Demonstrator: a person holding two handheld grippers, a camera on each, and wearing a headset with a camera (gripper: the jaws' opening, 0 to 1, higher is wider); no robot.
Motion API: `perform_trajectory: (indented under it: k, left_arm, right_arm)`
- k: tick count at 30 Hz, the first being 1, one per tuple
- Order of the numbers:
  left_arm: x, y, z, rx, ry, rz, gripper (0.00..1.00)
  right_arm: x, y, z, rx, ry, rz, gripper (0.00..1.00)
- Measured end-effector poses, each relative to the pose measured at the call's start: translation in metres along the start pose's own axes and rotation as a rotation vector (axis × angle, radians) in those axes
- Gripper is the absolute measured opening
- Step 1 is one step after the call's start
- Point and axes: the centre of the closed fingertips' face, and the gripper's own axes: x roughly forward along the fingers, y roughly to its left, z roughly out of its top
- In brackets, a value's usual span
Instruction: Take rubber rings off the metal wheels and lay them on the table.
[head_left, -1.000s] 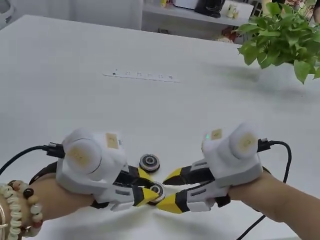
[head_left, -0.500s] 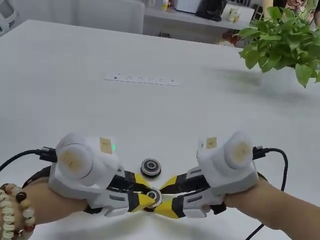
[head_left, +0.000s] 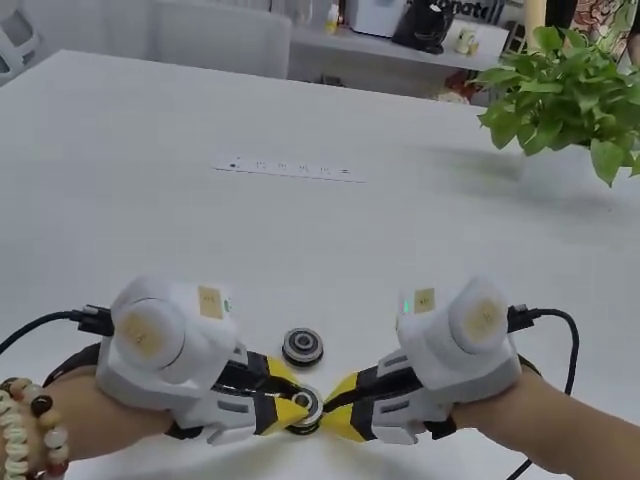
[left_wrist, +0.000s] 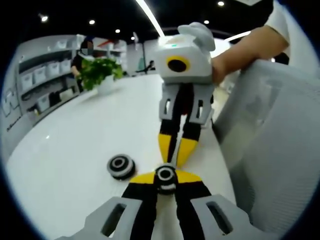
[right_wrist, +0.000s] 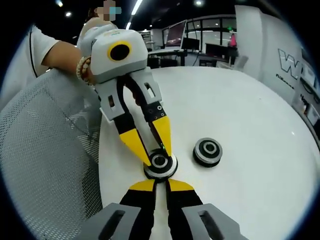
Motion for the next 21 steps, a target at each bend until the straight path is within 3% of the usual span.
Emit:
perform_trajectory:
  k: [2,4,5,7,12,21]
  left_arm:
    - [0.0,0.0,0.0,0.0,-0.001,-0.001,0.14]
    - [0.0,0.0,0.0,0.0,-0.001,-0.001,0.14]
    - [0.0,0.0,0.0,0.0,-0.001,-0.002,0.14]
    - [0.0,0.0,0.0,0.001,-0.001,-0.002,0.14]
    - [0.0,0.0,0.0,0.001,-0.002,-0.003,0.14]
    - [0.0,0.0,0.0,0.001,-0.006,-0.004,0.14]
  right_arm:
    - [0.0,0.0,0.0,0.01,-0.003,-0.005,0.07]
    - [0.002,0.003,0.004,0.071,-0.027,0.012,0.19]
    - [0.003,0.003,0.003,0.058,-0.015,0.013,0.25]
    - [0.005,0.004,0.006,0.015,-0.018,0.006,0.25]
    - [0.012,0.002,0.01,0.003,-0.026,-0.009,0.25]
    - [0.004,0.001,0.008,0.02,-0.031,0.005,0.18]
